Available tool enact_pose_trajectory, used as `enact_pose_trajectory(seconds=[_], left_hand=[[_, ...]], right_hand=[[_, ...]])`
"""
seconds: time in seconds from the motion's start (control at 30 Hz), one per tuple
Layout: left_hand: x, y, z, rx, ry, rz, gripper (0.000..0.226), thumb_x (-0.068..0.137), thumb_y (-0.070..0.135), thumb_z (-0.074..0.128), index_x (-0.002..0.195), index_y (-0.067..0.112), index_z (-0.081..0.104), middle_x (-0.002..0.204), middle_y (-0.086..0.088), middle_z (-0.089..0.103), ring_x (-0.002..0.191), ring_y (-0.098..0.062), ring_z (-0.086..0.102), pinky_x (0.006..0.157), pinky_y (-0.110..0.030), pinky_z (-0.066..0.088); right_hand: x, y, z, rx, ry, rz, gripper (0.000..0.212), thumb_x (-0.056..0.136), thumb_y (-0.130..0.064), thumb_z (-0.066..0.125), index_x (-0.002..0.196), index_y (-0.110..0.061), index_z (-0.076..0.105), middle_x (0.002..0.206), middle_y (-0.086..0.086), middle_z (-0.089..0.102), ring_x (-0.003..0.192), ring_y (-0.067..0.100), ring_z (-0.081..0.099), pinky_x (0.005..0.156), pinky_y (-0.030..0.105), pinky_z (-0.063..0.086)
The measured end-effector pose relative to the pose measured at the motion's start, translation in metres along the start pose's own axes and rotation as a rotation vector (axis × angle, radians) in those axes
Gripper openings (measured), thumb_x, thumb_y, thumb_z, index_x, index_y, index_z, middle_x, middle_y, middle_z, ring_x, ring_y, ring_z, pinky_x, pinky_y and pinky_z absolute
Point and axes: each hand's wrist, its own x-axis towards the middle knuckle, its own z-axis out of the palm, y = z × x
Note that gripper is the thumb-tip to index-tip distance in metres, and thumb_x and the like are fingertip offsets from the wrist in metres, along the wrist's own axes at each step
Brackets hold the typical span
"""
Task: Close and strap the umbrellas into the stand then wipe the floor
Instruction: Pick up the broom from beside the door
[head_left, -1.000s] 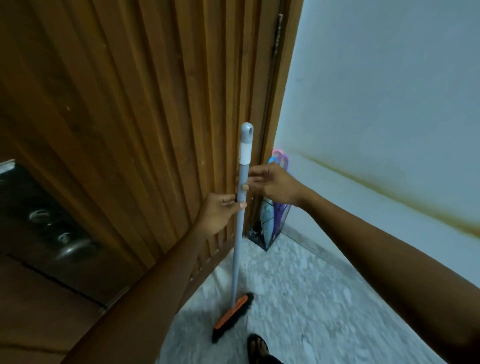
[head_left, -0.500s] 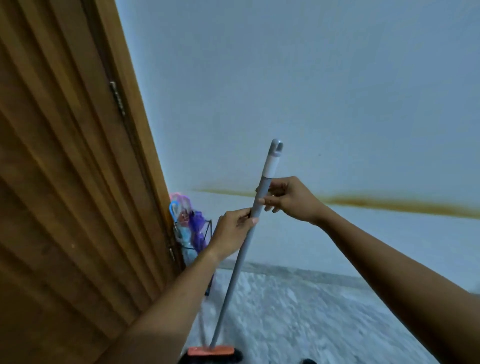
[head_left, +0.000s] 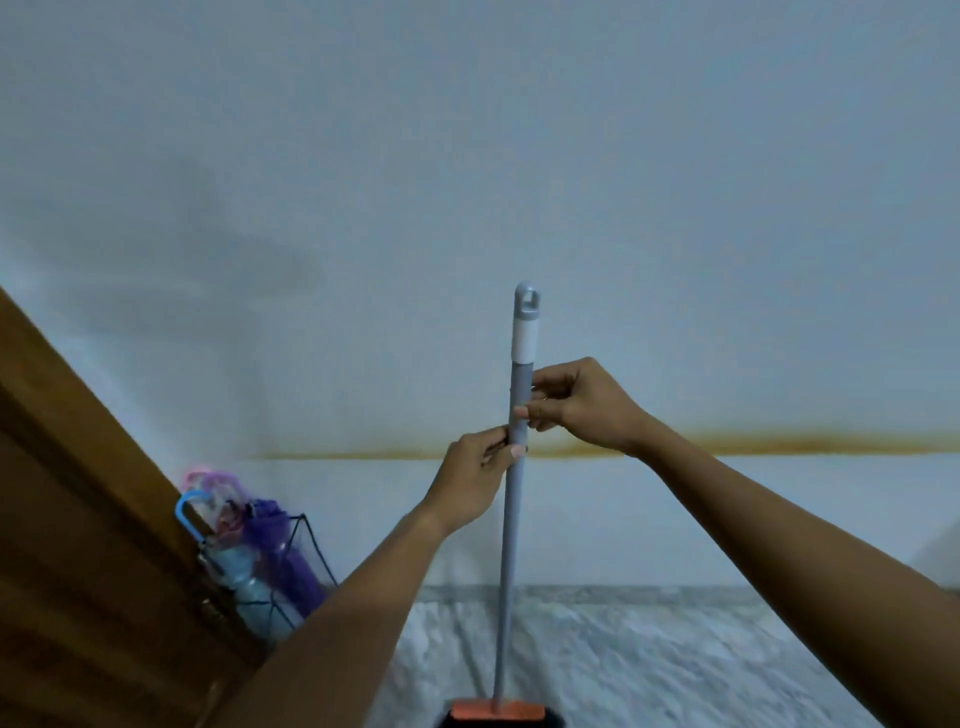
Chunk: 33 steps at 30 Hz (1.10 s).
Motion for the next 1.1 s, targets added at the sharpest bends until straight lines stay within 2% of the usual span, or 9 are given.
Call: enact_pose_trajectory(seconds=[0.2,0.37,0.6,0.67,0.77,0.8,0.97,1.03,1.1], left_hand=[[0.063,-0.008,0.038,-0.015,0.002,-0.032,0.019,0.1,0.016,0.055,0.108,0.018,0.072,0.105,0.001,0.074,0.104,-0.01,0.068,0.099,-0.035,0.053],[0.093,-0.01,0.05,0.003,-0.016,-0.043,0.021,0.101,0.016,0.055,0.113,0.015,0.071,0.109,0.002,0.074,0.105,-0.008,0.068,0.099,-0.029,0.052],[0.114,-0.02,0.053,0.045,-0.005,-0.083,0.023,0.101,0.022,0.054,0.117,0.015,0.069,0.112,0.003,0.073,0.108,-0.011,0.067,0.098,-0.029,0.052],[0.118,-0.025,0.051,0.08,0.002,-0.091,0.022,0.101,0.022,0.054,0.115,0.015,0.069,0.108,0.003,0.073,0.103,-0.012,0.067,0.092,-0.025,0.053],[0.122,-0.035,0.048,0.13,0.023,-0.118,0.023,0.101,0.024,0.053,0.116,0.016,0.069,0.1,0.003,0.071,0.089,-0.009,0.063,0.075,-0.009,0.045],[0.124,-0.037,0.047,0.129,0.039,-0.128,0.024,0.101,0.025,0.053,0.118,0.017,0.068,0.097,0.004,0.068,0.088,-0.009,0.063,0.073,-0.007,0.044],[0.139,-0.048,0.044,0.113,0.103,-0.166,0.024,0.1,0.032,0.052,0.116,0.023,0.069,0.099,0.003,0.069,0.099,-0.019,0.068,0.085,-0.027,0.052],[0.143,-0.051,0.04,0.098,0.111,-0.163,0.024,0.1,0.033,0.053,0.116,0.025,0.07,0.103,0.003,0.073,0.1,-0.016,0.069,0.091,-0.032,0.054],[0.146,-0.052,0.038,0.094,0.127,-0.159,0.022,0.1,0.032,0.054,0.114,0.025,0.07,0.101,0.003,0.074,0.098,-0.014,0.069,0.092,-0.034,0.054]], right_hand=[[0.034,0.036,-0.053,-0.003,-0.052,0.037,0.01,0.084,-0.009,0.079,0.092,-0.004,0.077,0.083,0.015,0.076,0.072,0.019,0.067,0.075,0.036,0.06],[0.049,0.054,-0.073,0.013,-0.019,0.032,0.011,0.083,-0.009,0.08,0.092,-0.004,0.078,0.081,0.013,0.076,0.071,0.019,0.066,0.074,0.035,0.061],[0.07,0.07,-0.082,-0.003,-0.049,0.031,0.01,0.084,-0.011,0.08,0.093,-0.006,0.079,0.085,0.021,0.075,0.071,0.019,0.064,0.076,0.04,0.061],[0.075,0.075,-0.08,-0.011,-0.064,0.036,0.01,0.084,-0.01,0.08,0.093,-0.007,0.079,0.082,0.019,0.075,0.068,0.016,0.063,0.075,0.039,0.06],[0.081,0.083,-0.073,-0.014,-0.061,0.049,0.013,0.084,-0.012,0.08,0.096,-0.008,0.079,0.08,0.015,0.076,0.067,0.015,0.063,0.076,0.042,0.06],[0.083,0.085,-0.071,-0.016,-0.047,0.049,0.013,0.084,-0.013,0.08,0.096,-0.009,0.08,0.079,0.013,0.076,0.067,0.016,0.063,0.076,0.042,0.06],[0.102,0.089,-0.063,-0.089,-0.011,0.02,0.01,0.087,-0.019,0.076,0.096,-0.017,0.079,0.078,0.008,0.076,0.072,0.035,0.067,0.075,0.045,0.06],[0.109,0.091,-0.062,-0.112,-0.011,0.025,0.014,0.087,-0.02,0.075,0.1,-0.019,0.08,0.078,0.001,0.077,0.075,0.032,0.068,0.074,0.044,0.06],[0.115,0.095,-0.061,-0.138,-0.017,0.025,0.015,0.088,-0.021,0.074,0.103,-0.021,0.08,0.077,-0.004,0.077,0.069,0.022,0.065,0.072,0.04,0.058]])
